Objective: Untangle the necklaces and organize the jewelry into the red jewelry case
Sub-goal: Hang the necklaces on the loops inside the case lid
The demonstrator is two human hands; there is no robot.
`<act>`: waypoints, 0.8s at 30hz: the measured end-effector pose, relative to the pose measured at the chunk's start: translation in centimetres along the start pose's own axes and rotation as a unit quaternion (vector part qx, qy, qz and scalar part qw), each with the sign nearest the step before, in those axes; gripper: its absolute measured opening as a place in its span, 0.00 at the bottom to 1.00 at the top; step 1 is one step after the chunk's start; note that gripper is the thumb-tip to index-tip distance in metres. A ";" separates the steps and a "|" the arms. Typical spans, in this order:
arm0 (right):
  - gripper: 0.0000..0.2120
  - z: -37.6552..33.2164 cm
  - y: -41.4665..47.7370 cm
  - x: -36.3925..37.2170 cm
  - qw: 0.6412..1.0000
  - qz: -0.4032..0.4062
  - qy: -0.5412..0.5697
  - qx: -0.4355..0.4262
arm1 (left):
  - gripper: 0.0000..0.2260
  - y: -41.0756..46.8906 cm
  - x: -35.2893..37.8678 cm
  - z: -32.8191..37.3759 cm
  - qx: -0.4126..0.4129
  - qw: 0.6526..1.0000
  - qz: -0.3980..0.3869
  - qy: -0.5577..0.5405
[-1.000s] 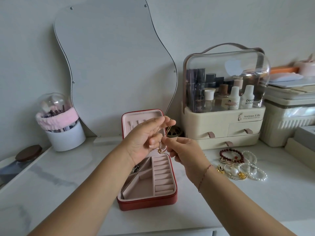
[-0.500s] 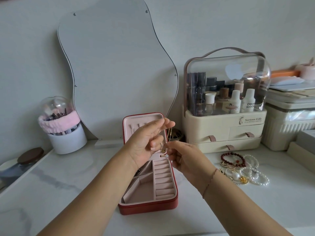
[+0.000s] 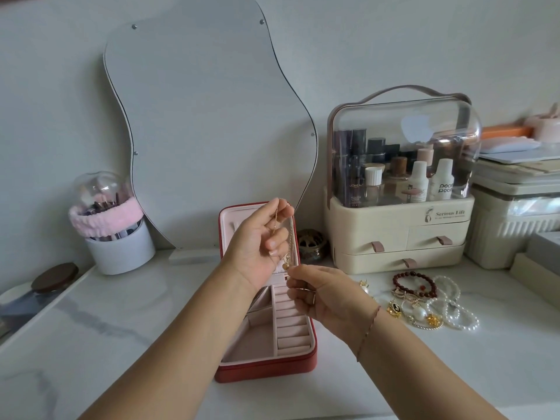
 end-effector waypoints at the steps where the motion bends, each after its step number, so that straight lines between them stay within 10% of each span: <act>1: 0.02 0.0 -0.1 0.1 1.000 -0.001 0.013 0.004 | 0.09 0.0 0.1 0.0 0.002 1.000 -0.003 -0.007; 14: 0.04 0.5 1.0 -0.6 0.986 0.014 0.164 -0.020 | 0.09 -0.2 0.6 -0.1 -0.011 0.998 -0.014 -0.068; 24: 0.10 -3.3 2.9 -2.2 0.991 0.055 0.066 -0.104 | 0.09 -1.7 -3.2 -2.9 -0.089 0.984 0.063 0.143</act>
Point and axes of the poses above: each hand's wrist, its own y-axis towards the middle knuckle, its own x-axis out of the palm, z = x × y, the point moved 8 cm from there along y, towards the middle knuckle, and after that the axes turned 6 degrees about -x, right-handed, at the moved point
